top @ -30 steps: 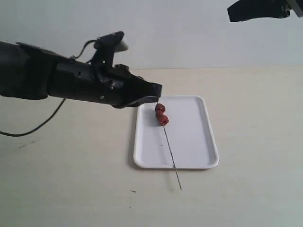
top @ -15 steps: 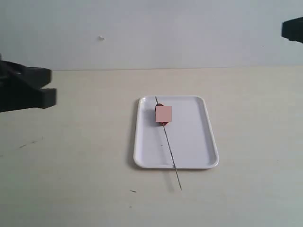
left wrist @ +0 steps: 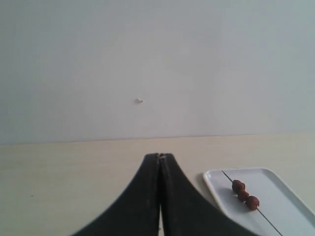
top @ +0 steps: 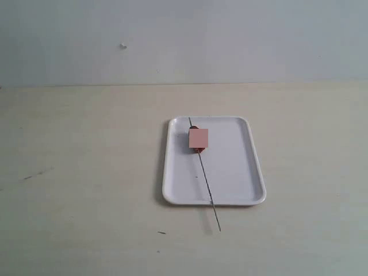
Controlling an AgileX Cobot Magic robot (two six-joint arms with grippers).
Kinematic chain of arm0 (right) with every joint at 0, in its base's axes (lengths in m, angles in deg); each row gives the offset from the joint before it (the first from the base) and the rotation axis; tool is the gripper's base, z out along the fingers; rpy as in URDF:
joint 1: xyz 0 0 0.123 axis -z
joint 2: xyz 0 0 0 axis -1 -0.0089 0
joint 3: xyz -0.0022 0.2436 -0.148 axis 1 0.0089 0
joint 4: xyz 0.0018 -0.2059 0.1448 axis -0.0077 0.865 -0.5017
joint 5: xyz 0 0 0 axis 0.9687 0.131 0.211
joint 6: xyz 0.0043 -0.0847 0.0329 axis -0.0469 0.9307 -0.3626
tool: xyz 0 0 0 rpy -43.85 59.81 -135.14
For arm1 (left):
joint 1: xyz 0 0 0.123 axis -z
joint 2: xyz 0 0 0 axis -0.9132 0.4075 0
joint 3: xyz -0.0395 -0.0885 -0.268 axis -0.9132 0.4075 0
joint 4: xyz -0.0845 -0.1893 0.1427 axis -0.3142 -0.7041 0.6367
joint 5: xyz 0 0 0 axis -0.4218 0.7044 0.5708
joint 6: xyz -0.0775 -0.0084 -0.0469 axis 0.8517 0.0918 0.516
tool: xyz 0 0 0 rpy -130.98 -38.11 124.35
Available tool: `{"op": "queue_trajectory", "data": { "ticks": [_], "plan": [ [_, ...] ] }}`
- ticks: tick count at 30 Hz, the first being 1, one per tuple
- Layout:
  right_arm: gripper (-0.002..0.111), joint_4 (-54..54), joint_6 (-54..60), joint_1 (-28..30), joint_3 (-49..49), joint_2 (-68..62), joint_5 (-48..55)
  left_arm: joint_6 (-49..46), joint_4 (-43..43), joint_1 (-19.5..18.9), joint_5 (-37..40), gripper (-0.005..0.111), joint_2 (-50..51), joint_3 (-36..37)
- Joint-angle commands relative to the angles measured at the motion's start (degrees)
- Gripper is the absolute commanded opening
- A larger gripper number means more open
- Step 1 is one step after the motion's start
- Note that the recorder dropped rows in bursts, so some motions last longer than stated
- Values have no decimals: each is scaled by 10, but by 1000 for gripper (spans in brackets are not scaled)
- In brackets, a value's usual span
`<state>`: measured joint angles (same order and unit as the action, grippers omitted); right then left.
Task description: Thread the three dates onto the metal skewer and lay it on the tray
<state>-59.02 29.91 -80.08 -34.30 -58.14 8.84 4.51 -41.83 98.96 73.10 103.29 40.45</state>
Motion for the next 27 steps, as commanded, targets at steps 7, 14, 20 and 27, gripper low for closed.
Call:
{"op": "queue_trajectory", "data": {
  "ticks": [7, 14, 20, 27],
  "plan": [
    [0, -3, -10, 0, 12, 102, 81, 4, -8, 0, -3, 0, -41, 31],
    [0, 0, 29, 0, 12, 111, 38, 4, -8, 0, -3, 0, -41, 31],
    [0, 0, 27, 0, 12, 111, 19, 4, -8, 0, -3, 0, -41, 31],
    [0, 11, -97, 0, 14, 111, -69, 4, -8, 0, -3, 0, -41, 31]
  ]
}}
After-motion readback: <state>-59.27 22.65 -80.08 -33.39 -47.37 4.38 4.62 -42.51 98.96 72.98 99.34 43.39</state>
